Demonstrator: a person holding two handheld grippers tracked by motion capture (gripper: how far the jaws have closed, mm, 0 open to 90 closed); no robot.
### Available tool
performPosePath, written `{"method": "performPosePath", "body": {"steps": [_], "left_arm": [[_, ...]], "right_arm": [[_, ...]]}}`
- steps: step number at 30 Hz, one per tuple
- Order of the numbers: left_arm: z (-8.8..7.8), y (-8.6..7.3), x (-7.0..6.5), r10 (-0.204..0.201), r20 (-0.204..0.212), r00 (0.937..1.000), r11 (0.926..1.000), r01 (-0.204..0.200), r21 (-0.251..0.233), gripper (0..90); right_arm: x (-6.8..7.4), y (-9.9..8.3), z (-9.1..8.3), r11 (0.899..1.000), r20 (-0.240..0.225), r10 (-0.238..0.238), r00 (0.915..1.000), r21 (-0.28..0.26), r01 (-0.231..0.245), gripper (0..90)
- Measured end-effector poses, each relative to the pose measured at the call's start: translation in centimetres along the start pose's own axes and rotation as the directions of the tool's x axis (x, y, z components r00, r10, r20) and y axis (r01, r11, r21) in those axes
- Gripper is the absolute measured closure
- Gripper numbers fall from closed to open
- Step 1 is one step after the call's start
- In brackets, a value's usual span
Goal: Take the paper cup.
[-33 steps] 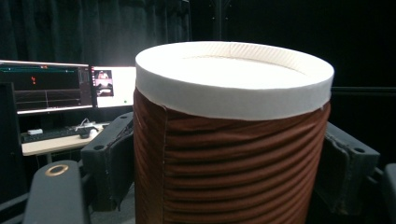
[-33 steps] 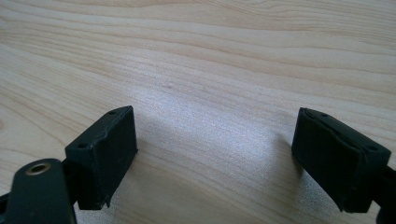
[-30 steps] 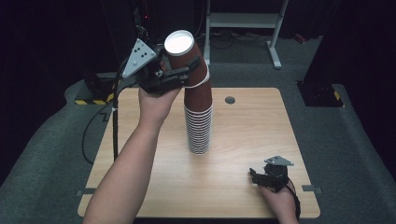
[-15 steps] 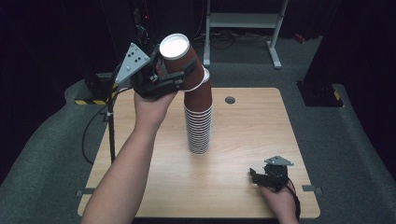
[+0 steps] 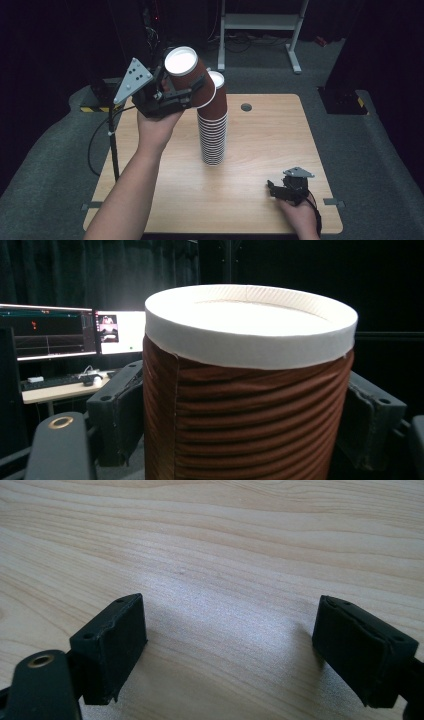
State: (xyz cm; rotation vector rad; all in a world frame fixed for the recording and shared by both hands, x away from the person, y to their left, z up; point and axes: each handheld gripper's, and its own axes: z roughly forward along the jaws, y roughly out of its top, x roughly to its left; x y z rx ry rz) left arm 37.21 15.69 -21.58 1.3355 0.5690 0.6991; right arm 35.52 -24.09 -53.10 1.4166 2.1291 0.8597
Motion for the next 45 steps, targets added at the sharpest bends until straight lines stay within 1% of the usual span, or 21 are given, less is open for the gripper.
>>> {"method": "performPosePath", "body": {"steps": [5, 7, 10, 13, 14, 15, 19, 20, 22, 24, 30, 31, 32, 33, 34, 35, 36, 39, 41, 42, 45], "left_arm": [[-0.9, -0.6, -0.5, 0.001, 0.013, 0.9999, 0.9999, -0.001, 0.013, 19.5], [-1.5, -1.2, -0.9, 0.005, 0.022, 0.9998, 0.9997, -0.005, 0.024, 19.5], [-2.1, -1.8, -1.3, -0.008, 0.032, 0.9994, 0.9996, 0.007, 0.028, 19.5], [-2.9, -2.8, -1.7, -0.025, 0.046, 0.9986, 0.9986, 0.023, 0.047, 19.5], [-2.9, -2.8, -1.7, -0.025, 0.046, 0.9986, 0.9986, 0.023, 0.047, 19.5], [-3.2, -3.5, -1.8, -0.038, 0.06, 0.9975, 0.9977, 0.034, 0.059, 19.5], [-3.6, -4.3, -2.0, -0.043, 0.067, 0.9968, 0.9968, 0.039, 0.07, 19.4], [-3.8, -4.9, -2.1, -0.052, 0.073, 0.996, 0.9957, 0.046, 0.08, 19.4], [-3.9, -5.6, -2.1, -0.062, 0.079, 0.9949, 0.9941, 0.055, 0.093, 19.4], [-3.9, -5.8, -2.2, -0.064, 0.081, 0.9946, 0.9935, 0.056, 0.099, 19.4], [-4.2, -7.9, -2.3, -0.086, 0.099, 0.9914, 0.9869, 0.071, 0.145, 19.4], [-4.2, -8.5, -2.3, -0.097, 0.104, 0.9899, 0.9841, 0.079, 0.159, 19.4], [-4.2, -8.5, -2.3, -0.097, 0.104, 0.9899, 0.9841, 0.079, 0.159, 19.3], [-4.2, -9.3, -2.4, -0.112, 0.113, 0.9872, 0.9806, 0.091, 0.174, 19.4], [-4.2, -9.3, -2.4, -0.112, 0.113, 0.9872, 0.9806, 0.091, 0.174, 19.4], [-4.2, -10.1, -2.6, -0.118, 0.117, 0.9861, 0.9768, 0.094, 0.192, 19.4], [-4.2, -10.1, -2.6, -0.118, 0.117, 0.9861, 0.9768, 0.094, 0.192, 19.4], [-4.2, -11.5, -2.8, -0.132, 0.124, 0.9834, 0.9698, 0.102, 0.221, 19.4], [-4.1, -12.6, -3.0, -0.143, 0.129, 0.9812, 0.963, 0.108, 0.247, 19.4], [-4.1, -12.6, -3.0, -0.143, 0.129, 0.9812, 0.963, 0.108, 0.247, 19.4], [-4.0, -14.1, -3.4, -0.159, 0.137, 0.9777, 0.9529, 0.115, 0.281, 19.3]], "right_arm": [[0.0, 0.0, 0.0, 1.0, 0.0, 0.0, 1.0, 0.0, 0.0, 13.7], [0.0, 0.0, 0.0, 1.0, 0.0, 0.0, 1.0, 0.0, 0.0, 13.6], [0.0, 0.0, 0.0, 1.0, 0.001, 0.0, 1.0, -0.001, 0.0, 13.7], [0.0, 0.0, 0.0, 1.0, 0.002, 0.0, 1.0, -0.001, 0.0, 13.7], [0.0, 0.0, 0.0, 1.0, 0.001, 0.0, 1.0, -0.001, 0.0, 13.7], [0.0, 0.0, 0.0, 1.0, 0.002, 0.0, 1.0, -0.001, 0.0, 13.7], [0.0, 0.0, 0.0, 1.0, 0.002, 0.0, 1.0, -0.001, 0.0, 13.7], [0.0, 0.0, 0.0, 1.0, 0.002, 0.0, 1.0, 0.001, 0.0, 13.7], [0.0, 0.0, 0.0, 1.0, 0.003, 0.0, 1.0, 0.0, 0.0, 13.7], [0.0, 0.0, 0.0, 1.0, 0.003, 0.001, 1.0, 0.001, -0.001, 13.7], [0.0, 0.0, 0.0, 1.0, 0.003, 0.001, 1.0, 0.001, -0.001, 13.7], [0.0, 0.0, 0.0, 1.0, 0.003, 0.001, 1.0, 0.001, -0.001, 13.7], [0.0, 0.0, 0.0, 1.0, 0.002, 0.001, 1.0, 0.001, -0.001, 13.7], [0.0, 0.0, 0.0, 1.0, 0.003, 0.001, 1.0, 0.001, -0.001, 13.7], [0.0, 0.0, 0.0, 1.0, 0.003, 0.001, 1.0, 0.001, -0.001, 13.7], [0.0, 0.0, 0.0, 1.0, 0.002, 0.001, 1.0, 0.001, -0.001, 13.4], [0.0, 0.0, 0.0, 1.0, 0.002, 0.001, 1.0, 0.001, -0.001, 13.4], [0.0, 0.0, 0.0, 1.0, -0.002, 0.002, 1.0, 0.003, -0.002, 13.0], [0.0, 0.0, 0.0, 1.0, -0.003, 0.002, 1.0, 0.003, -0.002, 12.9], [0.0, 0.0, 0.0, 1.0, -0.003, 0.002, 1.0, 0.003, -0.002, 12.9], [0.0, 0.0, 0.0, 1.0, -0.004, 0.002, 1.0, 0.004, -0.002, 12.9]]}}
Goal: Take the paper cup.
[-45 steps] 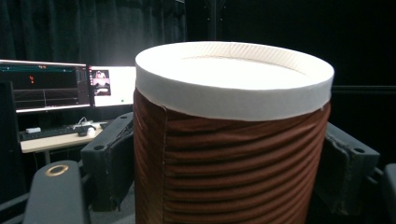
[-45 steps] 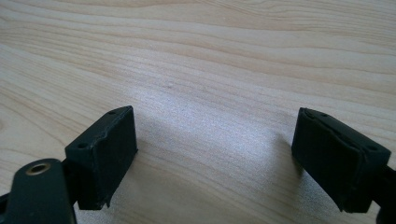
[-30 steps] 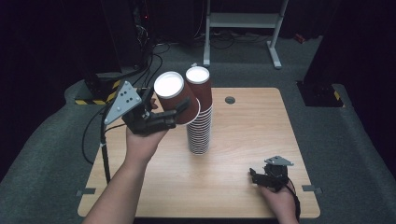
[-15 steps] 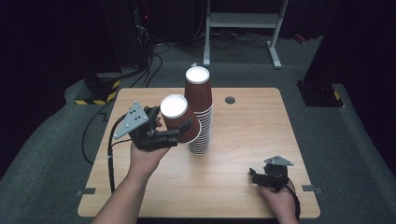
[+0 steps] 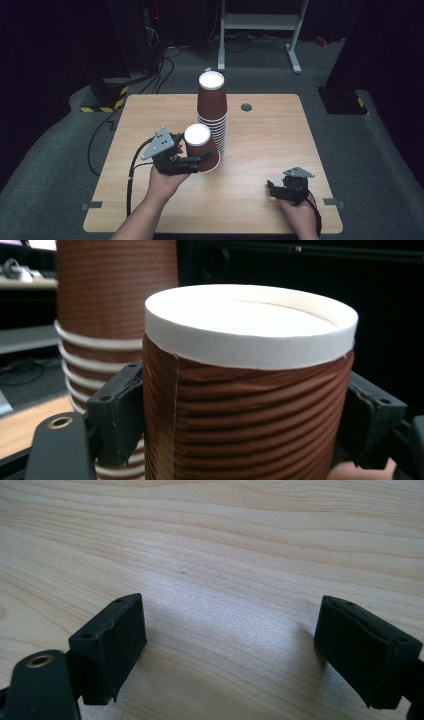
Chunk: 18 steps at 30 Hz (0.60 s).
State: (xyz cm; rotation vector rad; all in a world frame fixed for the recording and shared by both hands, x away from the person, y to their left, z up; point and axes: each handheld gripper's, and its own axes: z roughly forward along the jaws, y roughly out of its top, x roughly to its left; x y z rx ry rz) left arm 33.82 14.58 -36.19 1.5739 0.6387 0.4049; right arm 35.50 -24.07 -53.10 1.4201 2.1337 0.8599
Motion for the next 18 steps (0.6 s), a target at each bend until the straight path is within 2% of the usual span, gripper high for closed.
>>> {"method": "performPosePath", "body": {"steps": [1, 2, 5, 7, 17, 18], "left_arm": [[0.0, 0.0, 0.0, 0.0, 0.0, 1.0, 1.0, 0.0, 0.0, 19.4], [0.3, -0.8, 0.0, -0.012, 0.008, 0.9999, 0.9997, 0.012, 0.022, 19.4], [0.6, -1.4, 0.0, -0.022, 0.015, 0.9996, 0.999, 0.021, 0.039, 19.3], [1.1, -2.4, -0.1, -0.04, 0.024, 0.9989, 0.9971, 0.039, 0.066, 19.3], [2.5, -4.7, -0.8, -0.067, 0.052, 0.9964, 0.9902, 0.06, 0.126, 19.3], [2.9, -5.3, -0.8, -0.087, 0.06, 0.9944, 0.988, 0.078, 0.133, 19.3]], "right_arm": [[0.0, 0.0, 0.0, 1.0, 0.0, 0.0, 1.0, 0.0, 0.0, 12.9], [0.0, 0.0, 0.0, 1.0, 0.0, 0.0, 1.0, 0.0, 0.0, 12.9], [0.0, 0.0, 0.0, 1.0, 0.0, -0.001, 1.0, -0.001, 0.001, 12.8], [0.0, 0.0, 0.0, 1.0, 0.0, -0.002, 1.0, -0.001, 0.002, 12.9], [0.0, 0.0, -0.1, 1.0, -0.006, -0.007, 1.0, -0.002, 0.007, 13.5], [0.1, -0.1, -0.1, 1.0, -0.007, -0.01, 0.9999, -0.002, 0.01, 14.2]]}}
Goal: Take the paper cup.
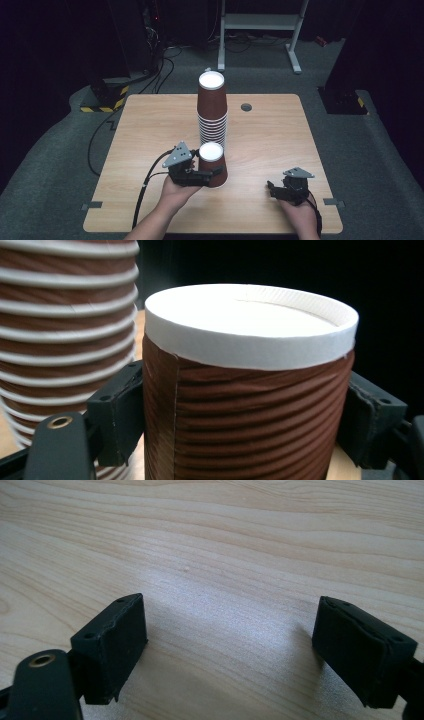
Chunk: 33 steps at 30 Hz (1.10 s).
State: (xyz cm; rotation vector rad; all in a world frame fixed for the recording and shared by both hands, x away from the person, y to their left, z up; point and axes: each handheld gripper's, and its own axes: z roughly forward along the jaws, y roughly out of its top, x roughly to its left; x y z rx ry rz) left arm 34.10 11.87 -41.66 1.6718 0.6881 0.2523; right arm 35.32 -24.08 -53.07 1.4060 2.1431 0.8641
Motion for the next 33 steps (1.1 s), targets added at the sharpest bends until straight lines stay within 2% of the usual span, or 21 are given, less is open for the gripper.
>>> {"method": "performPosePath", "body": {"steps": [3, 4, 5, 6, 7, 8, 9, 11, 13, 14, 16, 17, 19, 24, 29, 30, 31, 32, 33], "left_arm": [[0.8, -0.8, 0.1, -0.036, 0.016, 0.9992, 0.9993, 0.036, 0.008, 19.2], [0.8, -0.8, 0.1, -0.036, 0.016, 0.9992, 0.9993, 0.036, 0.008, 19.2], [1.0, -1.0, 0.2, -0.048, 0.017, 0.9987, 0.9988, 0.048, 0.008, 19.3], [1.4, -1.4, 0.3, -0.076, 0.032, 0.9966, 0.9971, 0.076, 0.008, 19.2], [1.4, -1.4, 0.3, -0.076, 0.032, 0.9966, 0.9971, 0.076, 0.008, 19.2], [1.8, -1.7, 0.5, -0.103, 0.047, 0.9935, 0.9946, 0.103, 0.015, 19.2], [1.8, -1.7, 0.5, -0.103, 0.047, 0.9935, 0.9946, 0.103, 0.015, 19.2], [2.3, -2.1, 0.5, -0.134, 0.063, 0.989, 0.991, 0.133, 0.014, 19.3], [2.6, -2.2, 0.5, -0.138, 0.067, 0.9882, 0.9904, 0.137, 0.016, 19.2], [2.9, -2.3, 0.5, -0.145, 0.074, 0.9866, 0.9893, 0.145, 0.018, 19.2], [3.2, -2.4, 0.4, -0.156, 0.082, 0.9843, 0.9877, 0.155, 0.019, 19.2], [3.6, -2.5, 0.4, -0.168, 0.097, 0.981, 0.9857, 0.166, 0.025, 19.2], [3.8, -2.5, 0.4, -0.17, 0.101, 0.9803, 0.9854, 0.168, 0.029, 19.2], [5.0, -2.6, 0.1, -0.225, 0.135, 0.9649, 0.9744, 0.223, 0.031, 19.2], [5.5, -2.2, 0.0, -0.235, 0.13, 0.9632, 0.9719, 0.233, 0.031, 19.2], [5.6, -2.2, 0.1, -0.251, 0.134, 0.9587, 0.9681, 0.249, 0.03, 19.2], [5.6, -2.2, 0.1, -0.251, 0.134, 0.9587, 0.9681, 0.249, 0.03, 19.2], [5.8, -2.2, 0.1, -0.276, 0.141, 0.9509, 0.9612, 0.274, 0.028, 19.2], [5.9, -2.2, 0.1, -0.277, 0.142, 0.9504, 0.9608, 0.276, 0.029, 19.2]], "right_arm": [[0.2, -0.2, -0.3, 0.999, 0.003, -0.03, 0.9996, -0.024, 0.03, 18.0], [0.2, -0.2, -0.3, 0.999, 0.003, -0.03, 0.9996, -0.024, 0.03, 18.0], [0.2, -0.3, -0.7, 0.998, -0.002, -0.036, 0.9994, -0.049, 0.036, 20.9], [0.3, -0.4, -0.8, 0.998, -0.015, -0.024, 0.9996, -0.057, 0.023, 21.7], [0.3, -0.4, -0.8, 0.998, -0.015, -0.024, 0.9996, -0.057, 0.023, 21.7], [0.5, -0.5, -1.2, 0.996, -0.029, -0.032, 0.9991, -0.083, 0.029, 23.3], [0.5, -0.5, -1.2, 0.996, -0.029, -0.032, 0.9991, -0.083, 0.029, 23.3], [0.9, -0.6, -1.8, 0.993, -0.031, -0.041, 0.9987, -0.112, 0.037, 24.6], [1.0, -0.7, -1.9, 0.991, -0.036, -0.042, 0.9985, -0.125, 0.037, 25.2], [1.3, -0.8, -2.3, 0.987, -0.044, -0.052, 0.9977, -0.153, 0.045, 25.9], [1.4, -0.8, -2.4, 0.986, -0.046, -0.056, 0.9974, -0.161, 0.048, 26.0], [1.6, -0.9, -2.8, 0.981, -0.057, -0.056, 0.9968, -0.189, 0.044, 26.5], [1.7, -1.0, -3.0, 0.98, -0.057, -0.055, 0.9969, -0.196, 0.043, 27.2], [2.3, -0.9, -3.9, 0.97, -0.059, -0.049, 0.997, -0.24, 0.033, 30.1], [3.0, -0.4, -4.4, 0.963, -0.091, -0.056, 0.9942, -0.268, 0.03, 33.4], [3.1, -0.4, -4.5, 0.963, -0.095, -0.058, 0.9938, -0.269, 0.03, 33.4], [3.1, -0.4, -4.5, 0.963, -0.095, -0.058, 0.9938, -0.269, 0.03, 33.4], [3.4, -0.3, -4.6, 0.96, -0.101, -0.076, 0.992, -0.275, 0.045, 33.2], [3.5, -0.3, -4.7, 0.959, -0.102, -0.081, 0.9914, -0.28, 0.05, 33.0]]}}
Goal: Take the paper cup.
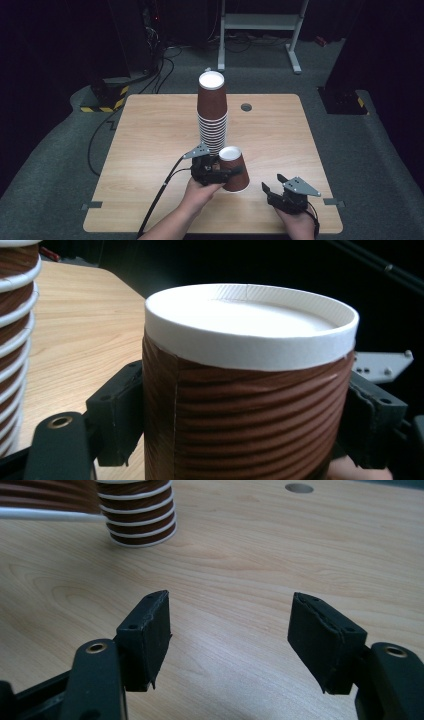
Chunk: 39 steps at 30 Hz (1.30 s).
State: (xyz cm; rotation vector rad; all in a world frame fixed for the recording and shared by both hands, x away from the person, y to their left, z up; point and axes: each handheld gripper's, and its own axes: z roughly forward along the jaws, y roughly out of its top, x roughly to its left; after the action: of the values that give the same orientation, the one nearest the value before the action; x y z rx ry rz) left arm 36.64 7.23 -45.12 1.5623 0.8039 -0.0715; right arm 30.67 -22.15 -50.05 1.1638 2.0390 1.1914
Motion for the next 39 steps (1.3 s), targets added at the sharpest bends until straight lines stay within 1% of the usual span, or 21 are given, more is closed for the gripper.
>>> {"method": "performPosePath", "body": {"steps": [2, 3, 4, 5, 7, 9, 10, 11, 14, 15, 16, 17, 19, 20, 21, 22, 23, 29, 31, 34, 39], "left_arm": [[0.1, 0.0, 0.0, -0.005, 0.003, 1.0, 1.0, 0.005, 0.0, 19.2], [0.3, -0.1, -0.1, -0.021, 0.012, 0.9997, 0.9998, 0.021, -0.004, 19.3], [0.3, -0.1, -0.1, -0.021, 0.012, 0.9997, 0.9998, 0.021, -0.004, 19.2], [0.4, -0.2, -0.2, -0.023, 0.015, 0.9996, 0.9997, 0.023, -0.001, 19.3], [0.6, -0.2, -0.3, -0.017, 0.018, 0.9997, 0.9998, 0.017, 0.003, 19.3], [0.9, -0.2, -0.4, -0.016, 0.027, 0.9995, 0.9998, 0.016, 0.01, 19.3], [0.9, -0.2, -0.4, -0.016, 0.027, 0.9995, 0.9998, 0.016, 0.01, 19.2], [1.1, -0.2, -0.5, -0.012, 0.035, 0.9993, 0.9999, 0.012, 0.006, 19.3], [1.5, -0.1, -0.8, -0.011, 0.052, 0.9986, 0.9999, 0.01, 0.002, 19.2], [1.6, -0.1, -0.8, -0.02, 0.058, 0.9981, 0.9998, 0.02, 0.001, 19.3], [1.6, -0.1, -0.9, -0.026, 0.063, 0.9977, 0.9997, 0.026, -0.002, 19.3], [1.7, 0.0, -1.0, -0.037, 0.07, 0.9968, 0.9992, 0.038, -0.012, 19.2], [1.8, 0.1, -1.0, -0.041, 0.075, 0.9963, 0.9989, 0.043, -0.017, 19.3], [1.9, 0.1, -1.0, -0.053, 0.086, 0.9949, 0.9983, 0.055, -0.021, 19.3], [2.1, 0.1, -1.1, -0.057, 0.09, 0.9943, 0.998, 0.059, -0.022, 19.3], [2.1, 0.1, -1.1, -0.057, 0.09, 0.9943, 0.998, 0.059, -0.022, 19.3], [2.2, 0.1, -1.2, -0.055, 0.09, 0.9944, 0.9981, 0.058, -0.022, 19.3], [2.5, 0.0, -1.2, -0.061, 0.092, 0.9939, 0.9979, 0.063, -0.018, 19.3], [2.5, 0.0, -1.1, -0.064, 0.092, 0.9937, 0.9976, 0.066, -0.021, 19.3], [2.5, 0.0, -1.1, -0.073, 0.104, 0.9919, 0.9968, 0.076, -0.025, 19.3], [2.5, 0.0, -1.2, -0.081, 0.115, 0.9901, 0.996, 0.084, -0.028, 19.3]], "right_arm": [[0.1, 0.0, -0.2, 1.0, -0.012, -0.008, 0.9999, -0.013, 0.008, 32.4], [0.3, 0.1, -0.4, 1.0, -0.012, -0.012, 0.9998, -0.022, 0.012, 31.9], [0.3, 0.1, -0.4, 1.0, -0.012, -0.012, 0.9998, -0.022, 0.012, 31.9], [0.5, 0.1, -0.7, 0.999, -0.015, -0.018, 0.9997, -0.04, 0.017, 31.8], [0.6, 0.1, -0.8, 0.999, -0.018, -0.021, 0.9996, -0.047, 0.02, 32.2], [1.1, 0.1, -1.3, 0.997, -0.026, -0.033, 0.9991, -0.066, 0.031, 35.2], [1.1, 0.1, -1.3, 0.997, -0.026, -0.033, 0.9991, -0.066, 0.031, 35.2], [1.3, 0.1, -1.5, 0.996, -0.024, -0.045, 0.9987, -0.077, 0.043, 35.9], [1.5, 0.2, -1.7, 0.995, -0.022, -0.053, 0.9983, -0.091, 0.051, 36.8], [1.7, 0.2, -1.8, 0.993, -0.025, -0.056, 0.9981, -0.104, 0.053, 37.2], [1.7, 0.2, -1.8, 0.993, -0.025, -0.056, 0.9981, -0.104, 0.053, 37.2], [1.8, 0.2, -1.8, 0.992, -0.029, -0.069, 0.9972, -0.11, 0.065, 37.8], [1.9, 0.2, -1.8, 0.991, -0.035, -0.075, 0.9966, -0.113, 0.071, 37.9], [1.9, 0.2, -1.8, 0.99, -0.037, -0.078, 0.9962, -0.117, 0.074, 38.1], [2.0, 0.2, -1.9, 0.99, -0.037, -0.075, 0.9965, -0.125, 0.07, 41.3], [2.0, 0.2, -1.9, 0.99, -0.037, -0.075, 0.9965, -0.125, 0.07, 41.3], [2.0, 0.2, -2.2, 0.989, -0.047, -0.07, 0.9964, -0.133, 0.063, 45.1], [2.0, 0.3, -2.5, 0.986, -0.034, -0.071, 0.9969, -0.153, 0.065, 46.6], [2.1, 0.4, -2.5, 0.985, -0.034, -0.074, 0.9966, -0.161, 0.068, 50.3], [2.4, 0.5, -2.5, 0.981, -0.033, -0.081, 0.9961, -0.18, 0.074, 53.1], [2.8, 0.5, -2.4, 0.977, -0.028, -0.098, 0.9948, -0.194, 0.091, 57.6]]}}
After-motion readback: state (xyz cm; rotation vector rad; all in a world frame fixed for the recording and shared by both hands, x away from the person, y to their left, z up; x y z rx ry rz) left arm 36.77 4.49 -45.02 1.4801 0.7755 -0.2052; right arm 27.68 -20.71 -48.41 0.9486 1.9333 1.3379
